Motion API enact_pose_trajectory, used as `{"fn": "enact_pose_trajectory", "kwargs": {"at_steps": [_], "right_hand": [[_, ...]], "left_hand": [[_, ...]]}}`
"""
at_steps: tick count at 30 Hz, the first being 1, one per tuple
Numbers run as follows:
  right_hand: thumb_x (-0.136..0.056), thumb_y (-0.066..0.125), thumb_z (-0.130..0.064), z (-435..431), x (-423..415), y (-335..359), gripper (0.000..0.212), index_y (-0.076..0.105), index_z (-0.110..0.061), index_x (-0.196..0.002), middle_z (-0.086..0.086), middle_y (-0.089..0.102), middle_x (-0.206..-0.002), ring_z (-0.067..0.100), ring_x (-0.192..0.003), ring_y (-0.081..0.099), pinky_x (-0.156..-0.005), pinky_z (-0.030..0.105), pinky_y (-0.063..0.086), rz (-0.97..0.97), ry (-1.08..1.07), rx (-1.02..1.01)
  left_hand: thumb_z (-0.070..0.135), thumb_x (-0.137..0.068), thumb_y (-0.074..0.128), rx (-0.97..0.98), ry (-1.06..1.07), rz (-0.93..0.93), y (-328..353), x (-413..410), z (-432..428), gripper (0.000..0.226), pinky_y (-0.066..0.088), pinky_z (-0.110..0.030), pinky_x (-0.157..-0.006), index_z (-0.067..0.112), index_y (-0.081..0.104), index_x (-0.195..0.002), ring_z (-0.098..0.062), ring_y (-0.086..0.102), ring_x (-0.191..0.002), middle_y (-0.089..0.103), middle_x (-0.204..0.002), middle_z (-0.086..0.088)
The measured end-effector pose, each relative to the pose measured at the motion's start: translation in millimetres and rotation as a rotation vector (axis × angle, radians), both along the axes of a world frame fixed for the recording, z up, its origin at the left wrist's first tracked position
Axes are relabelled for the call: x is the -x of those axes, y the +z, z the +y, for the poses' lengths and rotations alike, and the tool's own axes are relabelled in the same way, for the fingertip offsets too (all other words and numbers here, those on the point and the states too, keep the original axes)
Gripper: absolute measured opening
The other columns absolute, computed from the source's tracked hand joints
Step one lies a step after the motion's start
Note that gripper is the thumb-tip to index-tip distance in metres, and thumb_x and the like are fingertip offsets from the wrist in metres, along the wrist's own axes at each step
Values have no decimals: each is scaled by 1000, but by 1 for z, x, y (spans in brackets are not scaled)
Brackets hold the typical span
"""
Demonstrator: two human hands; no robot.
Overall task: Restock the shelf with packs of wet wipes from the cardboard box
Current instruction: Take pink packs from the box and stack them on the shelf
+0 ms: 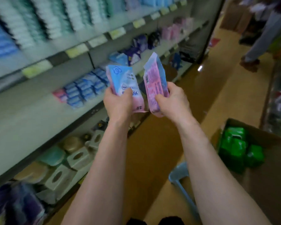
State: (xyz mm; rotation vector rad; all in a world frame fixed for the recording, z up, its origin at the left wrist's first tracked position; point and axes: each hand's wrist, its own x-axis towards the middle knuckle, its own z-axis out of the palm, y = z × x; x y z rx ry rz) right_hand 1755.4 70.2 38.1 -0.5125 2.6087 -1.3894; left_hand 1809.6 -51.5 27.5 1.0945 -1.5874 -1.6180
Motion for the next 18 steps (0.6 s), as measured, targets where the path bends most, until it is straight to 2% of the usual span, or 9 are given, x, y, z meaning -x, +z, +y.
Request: {"fn": "enact_pose_trajectory", "kwargs": {"at_steps": [2, 6, 10, 13, 18], "right_hand": [[-89, 54, -25, -42, -18, 12, 25, 59, -22, -113, 1, 67, -109, 23, -99, 62, -85, 42, 53, 55, 70, 27], [-84, 55, -25, -122, -58, 31, 15, 59, -20, -97, 1, 68, -95, 25, -88, 63, -77, 38, 53, 96, 205, 92], [-70, 49, -37, -191, -94, 44, 34, 60, -25, -99, -1, 69, -90, 26, -85, 66, -75, 46, 56, 75, 330, 172], [-74, 49, -33, -230, -110, 52, 32, 60, -27, -103, -2, 69, -93, 26, -88, 65, -76, 47, 56, 85, 421, 174], [-81, 53, -24, -287, -118, 60, 22, 60, -21, -101, 1, 67, -93, 26, -85, 64, -75, 42, 54, 117, 533, 187]], "left_hand": [[14, -82, 65, 115, 111, 15, 14, -26, -41, 20, 54, -38, -85, 18, 52, -98, -22, 66, -91, 63, -98, 1], [22, -74, 63, 244, 323, 41, 34, -79, -113, 37, 51, -42, -88, 11, 55, -108, -27, 63, -97, 64, -106, -6], [20, -78, 62, 334, 503, 21, 49, -125, -167, 32, 49, -42, -89, 13, 55, -109, -29, 61, -98, 63, -107, -8], [20, -79, 61, 386, 607, 13, 57, -148, -196, 33, 49, -41, -89, 14, 54, -110, -27, 59, -100, 61, -108, -6], [25, -74, 58, 410, 728, 18, 65, -170, -236, 39, 50, -43, -88, 16, 52, -111, -27, 60, -98, 60, -107, -7]]}}
